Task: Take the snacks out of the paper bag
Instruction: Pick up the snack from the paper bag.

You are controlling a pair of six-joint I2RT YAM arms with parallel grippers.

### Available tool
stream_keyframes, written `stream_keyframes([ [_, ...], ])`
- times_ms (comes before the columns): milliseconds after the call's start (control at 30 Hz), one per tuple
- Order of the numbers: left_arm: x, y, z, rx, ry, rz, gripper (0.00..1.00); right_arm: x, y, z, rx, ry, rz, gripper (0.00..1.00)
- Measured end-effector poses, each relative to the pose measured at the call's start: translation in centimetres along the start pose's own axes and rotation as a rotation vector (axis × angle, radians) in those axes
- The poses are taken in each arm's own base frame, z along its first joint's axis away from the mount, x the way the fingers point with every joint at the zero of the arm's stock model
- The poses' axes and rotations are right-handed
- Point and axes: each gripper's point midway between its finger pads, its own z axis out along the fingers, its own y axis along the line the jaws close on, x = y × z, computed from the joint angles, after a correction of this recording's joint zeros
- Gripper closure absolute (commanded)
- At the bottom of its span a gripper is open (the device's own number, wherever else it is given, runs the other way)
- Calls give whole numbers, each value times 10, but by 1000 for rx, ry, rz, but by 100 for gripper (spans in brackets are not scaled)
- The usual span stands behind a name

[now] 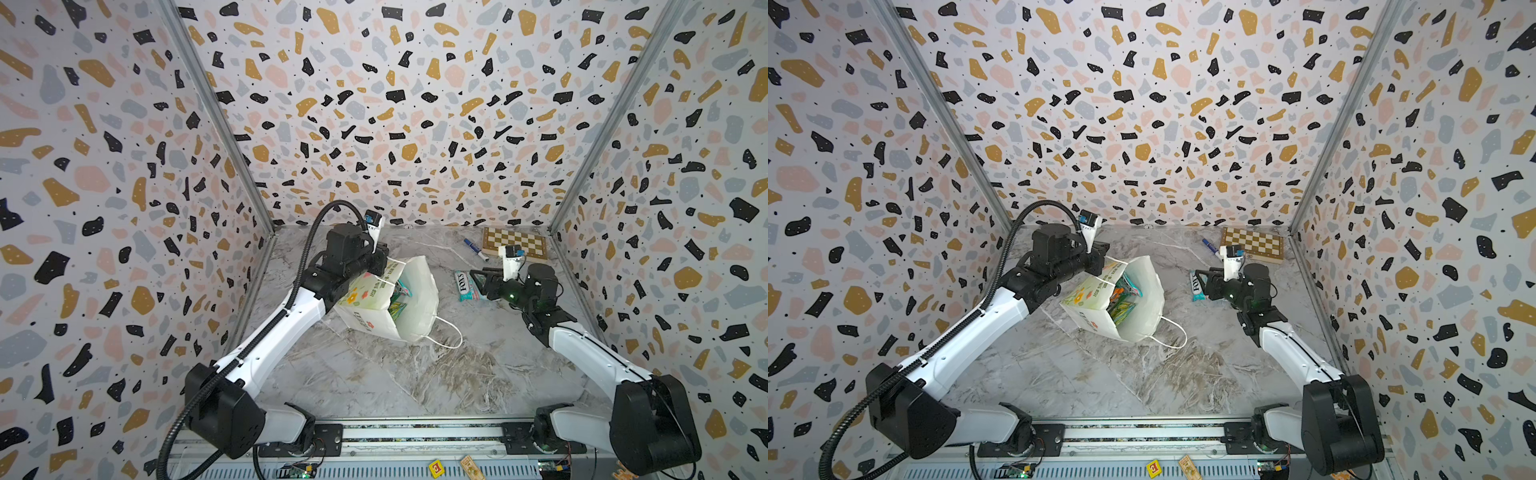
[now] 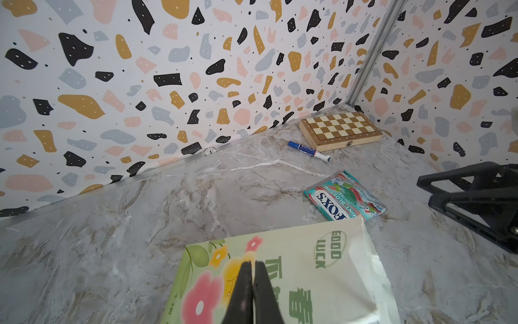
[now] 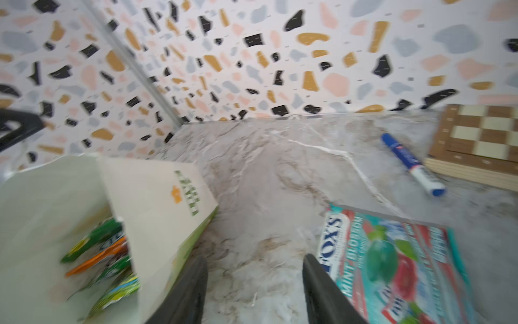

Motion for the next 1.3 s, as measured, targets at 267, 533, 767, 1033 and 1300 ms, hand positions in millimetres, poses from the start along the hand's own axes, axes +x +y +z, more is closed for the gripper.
stream_keyframes([
  [267,0,0,0,3,0,0,100,26,99,25,-296,118,-218,51],
  [533,0,0,0,3,0,0,100,63,122,65,-326,268,-300,53],
  [767,-1,-1,-2,3,-4,0,100,88,126,99,-266,370,-376,54],
  [1033,-3,-1,-3,3,-9,0,100,104,108,133,-109,435,-440,55],
  [1300,-3,-1,-3,4,-9,1,100,118,88,147,29,455,-467,58],
])
